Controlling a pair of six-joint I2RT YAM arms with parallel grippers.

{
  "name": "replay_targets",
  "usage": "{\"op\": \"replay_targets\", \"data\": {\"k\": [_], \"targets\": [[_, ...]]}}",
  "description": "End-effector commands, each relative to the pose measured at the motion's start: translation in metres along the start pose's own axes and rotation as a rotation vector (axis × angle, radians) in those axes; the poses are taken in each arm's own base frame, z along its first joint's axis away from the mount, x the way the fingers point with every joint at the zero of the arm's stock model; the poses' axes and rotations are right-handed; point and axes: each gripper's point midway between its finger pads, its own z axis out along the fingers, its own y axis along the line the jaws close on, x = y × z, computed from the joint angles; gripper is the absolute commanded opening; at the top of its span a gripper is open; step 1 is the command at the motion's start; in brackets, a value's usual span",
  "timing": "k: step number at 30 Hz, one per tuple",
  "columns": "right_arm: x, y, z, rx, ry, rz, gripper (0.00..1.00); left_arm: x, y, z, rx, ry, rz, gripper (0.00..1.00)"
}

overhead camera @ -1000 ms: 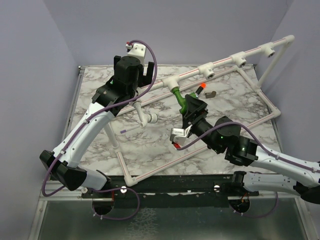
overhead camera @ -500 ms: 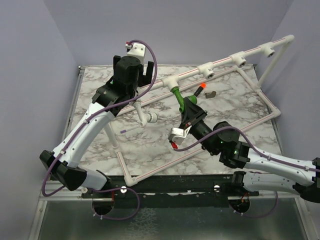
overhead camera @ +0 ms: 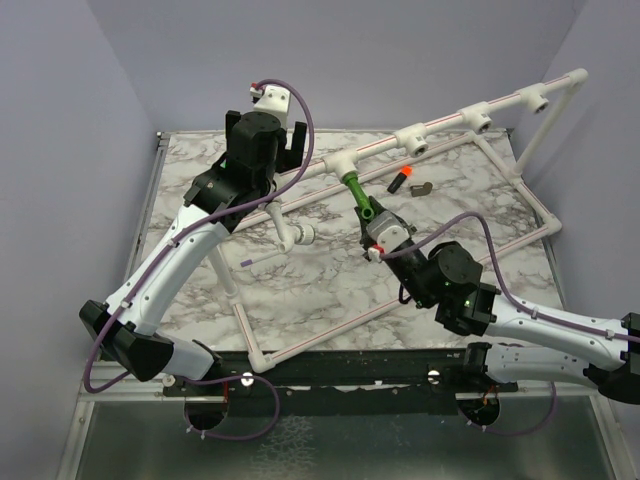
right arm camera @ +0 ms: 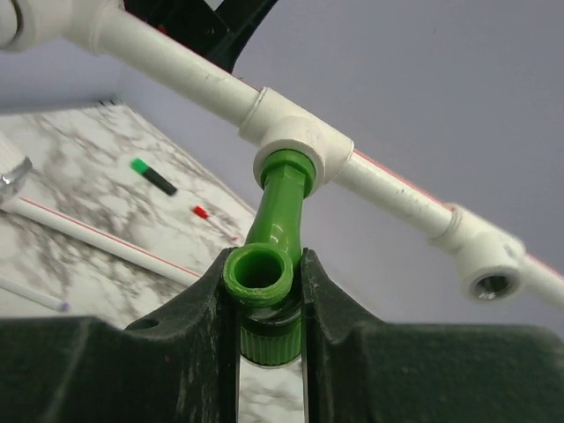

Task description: Install the water faucets

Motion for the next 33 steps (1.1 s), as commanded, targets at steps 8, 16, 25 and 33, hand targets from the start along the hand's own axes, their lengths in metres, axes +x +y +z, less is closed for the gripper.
{"op": "replay_targets", "data": {"k": [8,16,25,33], "targets": [[-0.009,0.015,0.001,0.138,-0.006,1.008,0.01,0.005,-0.003,-0.007,0.021,0.013,0.022,0.96],[-0.011,0.027,0.003,0.195,-0.004,1.504,0.0,0.005,-0.004,-0.008,0.027,0.012,0.018,0.96],[-0.023,0.025,0.001,0.198,-0.074,1.903,0.0,0.004,-0.005,-0.011,0.033,0.006,0.013,0.96],[-0.036,0.021,0.006,0.194,-0.077,2.089,0.0,0.002,-0.003,-0.014,0.028,0.0,0.011,0.96]]}}
